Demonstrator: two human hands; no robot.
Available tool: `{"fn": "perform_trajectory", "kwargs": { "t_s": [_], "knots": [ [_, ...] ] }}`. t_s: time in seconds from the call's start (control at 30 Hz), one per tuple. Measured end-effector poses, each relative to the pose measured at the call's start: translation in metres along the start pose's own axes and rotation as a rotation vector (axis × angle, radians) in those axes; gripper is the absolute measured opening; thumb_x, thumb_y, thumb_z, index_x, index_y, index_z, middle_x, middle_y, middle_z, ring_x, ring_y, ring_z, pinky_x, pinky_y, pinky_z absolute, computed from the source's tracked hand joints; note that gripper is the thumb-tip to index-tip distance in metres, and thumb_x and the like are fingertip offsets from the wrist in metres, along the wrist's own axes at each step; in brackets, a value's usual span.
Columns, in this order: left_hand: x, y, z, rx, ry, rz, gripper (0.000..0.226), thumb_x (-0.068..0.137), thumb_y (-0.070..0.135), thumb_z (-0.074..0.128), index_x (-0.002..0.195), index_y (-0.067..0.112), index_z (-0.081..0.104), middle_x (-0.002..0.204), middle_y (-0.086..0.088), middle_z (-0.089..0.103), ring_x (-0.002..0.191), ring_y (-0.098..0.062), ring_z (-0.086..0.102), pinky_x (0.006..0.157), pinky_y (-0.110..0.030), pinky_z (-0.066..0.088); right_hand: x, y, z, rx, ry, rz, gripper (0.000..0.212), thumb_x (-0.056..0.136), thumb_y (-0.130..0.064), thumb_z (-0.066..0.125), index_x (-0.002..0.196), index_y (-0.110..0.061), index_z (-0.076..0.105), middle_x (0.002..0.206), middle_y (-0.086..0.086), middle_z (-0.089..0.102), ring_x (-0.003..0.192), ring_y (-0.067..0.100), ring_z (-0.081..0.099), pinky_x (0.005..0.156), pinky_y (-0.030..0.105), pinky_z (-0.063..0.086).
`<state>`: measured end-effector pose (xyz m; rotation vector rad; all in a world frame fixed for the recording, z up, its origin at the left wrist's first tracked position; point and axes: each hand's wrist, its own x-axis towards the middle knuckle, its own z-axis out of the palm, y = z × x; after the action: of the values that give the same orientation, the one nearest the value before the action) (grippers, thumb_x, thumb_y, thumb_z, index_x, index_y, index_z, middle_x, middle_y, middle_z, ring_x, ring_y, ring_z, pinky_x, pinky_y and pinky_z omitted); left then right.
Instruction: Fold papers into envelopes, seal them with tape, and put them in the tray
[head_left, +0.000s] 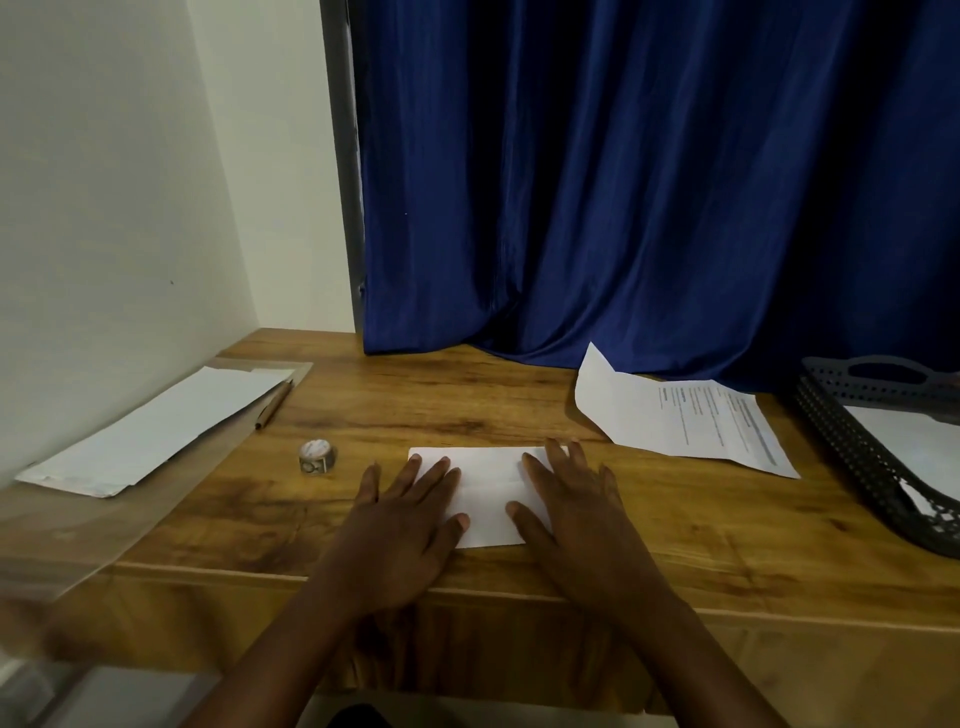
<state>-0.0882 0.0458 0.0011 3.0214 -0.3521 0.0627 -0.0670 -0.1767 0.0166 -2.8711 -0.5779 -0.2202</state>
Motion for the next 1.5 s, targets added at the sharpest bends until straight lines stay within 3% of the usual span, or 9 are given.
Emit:
{"fn": "perform_trajectory", "kwargs": {
  "t_s": [0.23,0.47,0.7,0.8,0.87,0.97,1.1,1.23,1.5],
  "knots": [
    [0.001,-0.003,0.0,0.045,-0.036,0.013,0.094,0.074,0.063,-0.015,0.161,0.029,-0.006,0.168,0.01,-0.013,0.154,-0.014,-0.016,0.125,-0.05,-0.005,0.021,-0.042,0.017,0.041,-0.128,-0.204,0.066,0.102,-0.06,0.021,0.159,-0.032,0.005,0.168,-0.003,-0.003,0.154,0.016,-0.01,0.124,0.048,-0.005],
    [0.002,-0.004,0.001,0.046,-0.05,0.012,0.094,0.08,0.077,-0.016,0.161,0.029,-0.007,0.168,0.01,-0.014,0.154,-0.012,-0.018,0.125,-0.049,-0.007,0.026,-0.019,0.022,0.037,-0.223,-0.113,0.095,0.081,-0.085,0.004,0.159,-0.031,0.008,0.168,-0.007,0.001,0.154,0.014,-0.002,0.125,0.046,-0.001],
    [0.002,-0.002,-0.001,0.004,-0.066,-0.012,0.095,0.078,0.078,-0.014,0.161,0.032,-0.007,0.167,0.012,-0.015,0.153,-0.009,-0.019,0.125,-0.048,-0.009,0.024,0.03,0.011,-0.017,-0.206,0.064,0.102,0.076,-0.082,0.001,0.16,-0.024,0.002,0.168,-0.002,-0.003,0.155,0.017,-0.004,0.124,0.047,0.001],
    [0.003,-0.005,-0.004,-0.061,-0.056,-0.023,0.075,0.097,0.071,0.011,0.161,0.034,0.0,0.168,0.014,-0.009,0.153,-0.007,-0.016,0.126,-0.047,-0.008,0.023,0.029,0.011,-0.019,-0.192,0.076,0.113,0.065,-0.083,-0.009,0.16,-0.024,0.002,0.168,-0.001,-0.003,0.155,0.019,-0.005,0.125,0.047,0.001],
    [0.004,-0.007,-0.006,-0.162,-0.031,-0.051,0.072,0.099,0.067,0.026,0.161,0.036,0.006,0.169,0.015,-0.003,0.154,-0.007,-0.011,0.125,-0.047,-0.008,0.022,0.028,0.013,-0.017,-0.174,0.082,0.114,0.064,-0.084,-0.011,0.16,-0.024,0.002,0.168,-0.001,-0.003,0.155,0.019,-0.005,0.125,0.048,0.002],
    [0.008,0.008,-0.013,-0.136,0.103,-0.053,0.085,0.086,0.076,0.014,0.16,0.036,0.014,0.169,0.012,0.006,0.156,-0.013,-0.004,0.124,-0.055,-0.007,0.022,0.026,0.014,-0.015,-0.166,0.079,0.115,0.063,-0.084,-0.012,0.16,-0.024,0.002,0.168,-0.001,-0.003,0.155,0.019,-0.005,0.125,0.048,0.002],
    [0.024,0.06,-0.018,-0.102,0.239,0.074,0.058,0.105,0.052,0.029,0.159,0.035,0.016,0.168,0.012,0.012,0.156,-0.011,-0.003,0.123,-0.055,-0.01,0.022,0.028,0.016,-0.041,-0.174,0.065,0.102,0.076,-0.081,-0.006,0.16,-0.023,0.001,0.168,0.0,-0.004,0.155,0.021,-0.005,0.125,0.047,0.001],
    [0.042,0.071,-0.005,-0.124,0.068,0.073,0.057,0.108,0.046,0.024,0.161,0.032,0.01,0.17,0.008,0.005,0.156,-0.015,-0.006,0.126,-0.05,-0.007,0.022,0.033,0.017,-0.082,-0.175,0.056,0.074,0.099,-0.063,0.012,0.16,-0.023,0.0,0.168,0.0,-0.006,0.155,0.02,-0.007,0.124,0.045,-0.001],
    [0.033,0.026,0.002,0.014,-0.041,-0.019,0.064,0.106,0.056,0.015,0.162,0.029,0.002,0.17,0.004,-0.005,0.156,-0.018,-0.009,0.127,-0.042,-0.002,0.023,0.031,0.019,-0.018,-0.145,0.068,0.11,0.067,-0.082,-0.011,0.16,-0.025,0.003,0.168,-0.001,-0.003,0.155,0.019,-0.005,0.125,0.046,0.001]
  ]
}}
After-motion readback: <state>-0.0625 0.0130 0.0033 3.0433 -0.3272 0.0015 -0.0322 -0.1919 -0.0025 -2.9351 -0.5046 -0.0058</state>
